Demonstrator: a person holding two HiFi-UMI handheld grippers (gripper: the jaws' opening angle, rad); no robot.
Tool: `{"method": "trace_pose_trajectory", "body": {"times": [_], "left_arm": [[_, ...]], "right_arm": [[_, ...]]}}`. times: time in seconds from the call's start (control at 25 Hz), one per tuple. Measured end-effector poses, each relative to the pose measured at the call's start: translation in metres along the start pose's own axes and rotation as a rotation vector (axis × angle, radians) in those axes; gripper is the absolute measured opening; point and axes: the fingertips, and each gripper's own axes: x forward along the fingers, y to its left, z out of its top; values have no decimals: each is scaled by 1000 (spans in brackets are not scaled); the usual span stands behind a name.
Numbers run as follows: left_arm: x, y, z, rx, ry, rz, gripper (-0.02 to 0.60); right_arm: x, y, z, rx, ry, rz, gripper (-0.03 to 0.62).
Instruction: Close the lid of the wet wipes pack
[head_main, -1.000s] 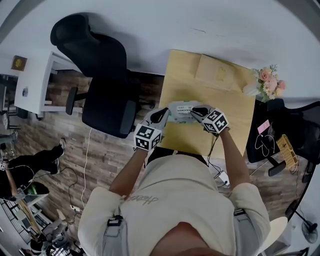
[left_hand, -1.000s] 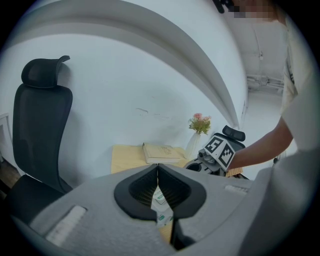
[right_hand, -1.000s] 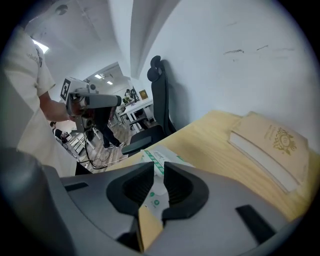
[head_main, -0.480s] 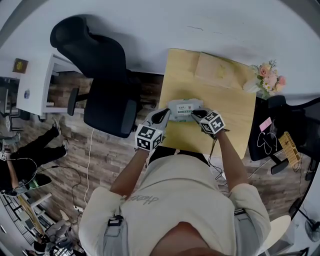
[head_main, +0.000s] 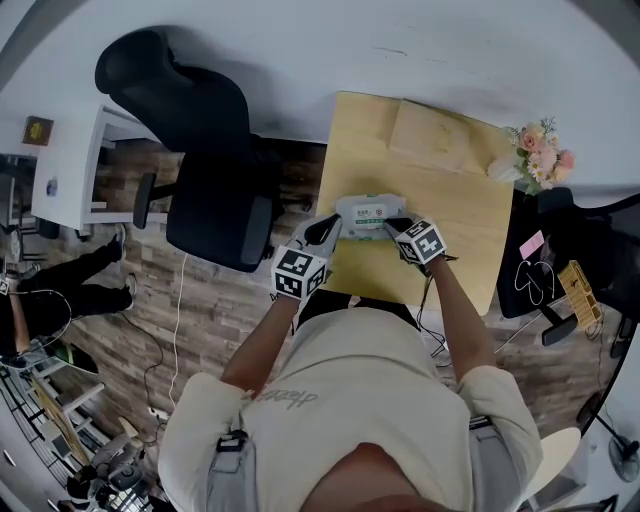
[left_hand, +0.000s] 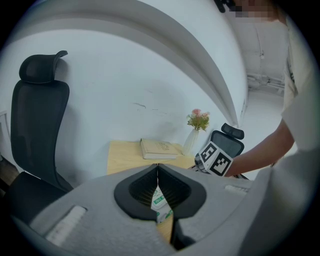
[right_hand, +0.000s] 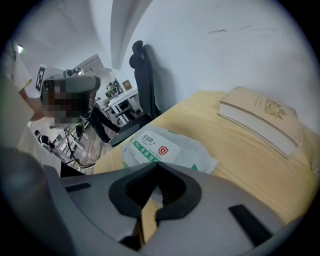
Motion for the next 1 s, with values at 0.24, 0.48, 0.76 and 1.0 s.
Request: {"method": "trace_pose_trajectory", "body": {"times": [0.24, 0.48, 0.76, 1.0], "left_arm": [[0, 1, -1, 2, 4, -3, 18], [-1, -6, -2, 24, 18, -20, 18], [13, -19, -8, 69, 80, -70, 18], [45, -27, -31, 98, 181, -129, 18]], "right_arm": [[2, -1, 0, -3, 19, -23, 2], [-4, 7, 9, -20, -2, -45, 2], [-21, 17, 23, -22, -65, -65, 2], [-48, 24, 28, -7, -139, -84, 2]]}}
